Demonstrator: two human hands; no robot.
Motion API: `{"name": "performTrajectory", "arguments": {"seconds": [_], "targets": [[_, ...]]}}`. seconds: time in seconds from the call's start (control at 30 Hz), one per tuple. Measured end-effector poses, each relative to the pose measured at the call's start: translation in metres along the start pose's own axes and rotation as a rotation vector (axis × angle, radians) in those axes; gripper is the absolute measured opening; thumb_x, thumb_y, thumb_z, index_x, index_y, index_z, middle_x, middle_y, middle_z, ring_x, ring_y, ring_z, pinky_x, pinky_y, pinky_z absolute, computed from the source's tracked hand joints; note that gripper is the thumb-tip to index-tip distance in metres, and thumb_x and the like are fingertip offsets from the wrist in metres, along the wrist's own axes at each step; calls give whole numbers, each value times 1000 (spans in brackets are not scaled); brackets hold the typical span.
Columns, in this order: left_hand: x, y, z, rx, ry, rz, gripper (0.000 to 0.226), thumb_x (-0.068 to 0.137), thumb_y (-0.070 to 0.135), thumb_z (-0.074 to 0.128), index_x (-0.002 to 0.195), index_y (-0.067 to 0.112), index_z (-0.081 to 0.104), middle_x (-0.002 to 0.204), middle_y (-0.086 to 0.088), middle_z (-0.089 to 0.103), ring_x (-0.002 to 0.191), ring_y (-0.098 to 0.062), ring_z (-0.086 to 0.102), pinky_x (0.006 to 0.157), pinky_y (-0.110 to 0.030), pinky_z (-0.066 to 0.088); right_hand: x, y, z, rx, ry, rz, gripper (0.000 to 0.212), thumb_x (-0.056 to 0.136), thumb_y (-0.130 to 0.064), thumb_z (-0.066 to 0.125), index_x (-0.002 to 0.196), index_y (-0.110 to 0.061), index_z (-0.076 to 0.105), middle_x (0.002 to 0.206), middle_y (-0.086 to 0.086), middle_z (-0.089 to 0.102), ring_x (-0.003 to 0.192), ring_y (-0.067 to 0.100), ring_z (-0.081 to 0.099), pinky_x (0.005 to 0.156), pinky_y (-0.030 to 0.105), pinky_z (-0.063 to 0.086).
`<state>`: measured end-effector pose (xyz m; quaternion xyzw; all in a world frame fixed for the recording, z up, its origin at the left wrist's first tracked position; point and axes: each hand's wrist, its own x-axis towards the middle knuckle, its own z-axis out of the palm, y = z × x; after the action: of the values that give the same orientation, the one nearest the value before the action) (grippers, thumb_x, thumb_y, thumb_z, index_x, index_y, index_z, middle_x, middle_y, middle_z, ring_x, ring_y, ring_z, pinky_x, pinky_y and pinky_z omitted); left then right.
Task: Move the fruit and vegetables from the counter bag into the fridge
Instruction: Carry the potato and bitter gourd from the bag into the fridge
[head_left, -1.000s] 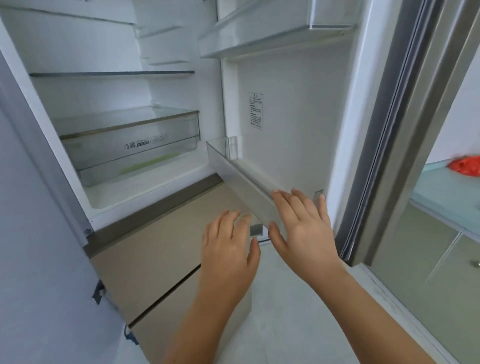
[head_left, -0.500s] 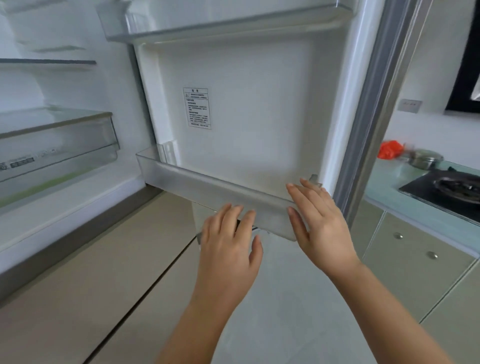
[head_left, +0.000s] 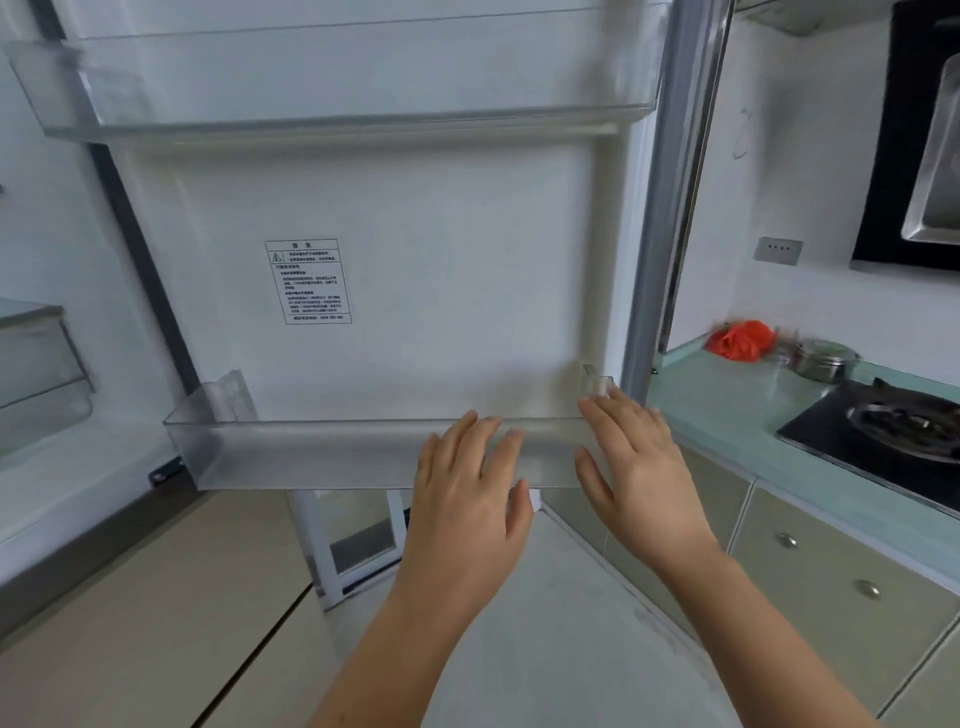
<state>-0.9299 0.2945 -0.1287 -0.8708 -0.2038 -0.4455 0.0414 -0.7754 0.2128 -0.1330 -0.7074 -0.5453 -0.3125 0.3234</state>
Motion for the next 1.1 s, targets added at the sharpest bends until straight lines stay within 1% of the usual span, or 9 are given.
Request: {"name": "performTrajectory", "arguments": {"seconds": [0.13, 0.27, 0.37, 0.5, 0.57, 0.67, 0.9, 1.0, 1.1], "targets": [[21, -7, 29, 28, -20, -41, 35, 81, 25, 43, 111, 11, 52, 114, -13, 61, 114, -33, 53, 93, -52, 44, 22, 26, 24, -15, -123, 92, 57, 85, -37, 38, 127, 1, 46, 129, 19, 52, 129, 38, 37, 99, 57, 35], [40, -11, 55, 51, -37, -62, 36, 80, 25, 42, 109, 8, 58, 113, -15, 62, 111, -35, 55, 89, -53, 46, 49, 50, 46, -8, -185, 119, 63, 83, -42, 38, 126, 3, 47, 132, 21, 49, 130, 42, 35, 99, 59, 34], [51, -14, 70, 69, -57, -61, 37, 80, 25, 41, 110, 10, 56, 112, -14, 63, 111, -34, 56, 89, -52, 46, 67, 65, 60, -14, -218, 118, 60, 82, -40, 43, 122, 4, 50, 129, 22, 52, 129, 41, 36, 101, 59, 32], [62, -25, 84, 96, -68, -69, 36, 80, 27, 39, 113, 15, 48, 113, -12, 63, 112, -32, 56, 91, -51, 43, 81, 76, 76, -22, -218, 122, 57, 81, -37, 50, 121, 4, 51, 129, 22, 52, 130, 40, 36, 102, 59, 31], [65, -30, 88, 104, -76, -66, 37, 80, 27, 39, 113, 14, 52, 113, -12, 63, 112, -32, 56, 91, -51, 42, 86, 79, 81, -27, -212, 126, 59, 82, -41, 46, 121, 3, 51, 129, 21, 53, 129, 40, 37, 102, 59, 30], [68, -34, 91, 114, -83, -52, 40, 81, 27, 39, 111, 10, 60, 114, -12, 63, 112, -32, 56, 92, -53, 41, 91, 80, 84, -26, -210, 143, 57, 81, -38, 50, 122, 2, 51, 131, 19, 52, 130, 39, 36, 102, 57, 27], [71, -42, 87, 36, -45, 4, 39, 80, 27, 40, 109, 11, 59, 112, -11, 63, 111, -32, 56, 92, -54, 41, 93, 69, 79, -80, -252, 204, 61, 87, -32, 56, 137, -4, 36, 145, 14, 35, 139, 32, 20, 110, 50, 13], [69, -43, 86, -37, -54, 46, 37, 80, 26, 40, 108, 10, 60, 110, -11, 63, 109, -31, 56, 91, -53, 43, 77, 57, 64, -112, -236, 283, 59, 86, -27, 60, 135, -3, 39, 141, 18, 41, 134, 36, 30, 107, 54, 23], [63, -38, 87, -122, -98, 121, 38, 80, 26, 41, 106, 9, 62, 110, -12, 63, 107, -33, 58, 89, -53, 46, 44, 42, 44, -223, -178, 355, 53, 79, -21, 68, 124, 3, 50, 125, 24, 55, 119, 43, 47, 94, 61, 37]]}}
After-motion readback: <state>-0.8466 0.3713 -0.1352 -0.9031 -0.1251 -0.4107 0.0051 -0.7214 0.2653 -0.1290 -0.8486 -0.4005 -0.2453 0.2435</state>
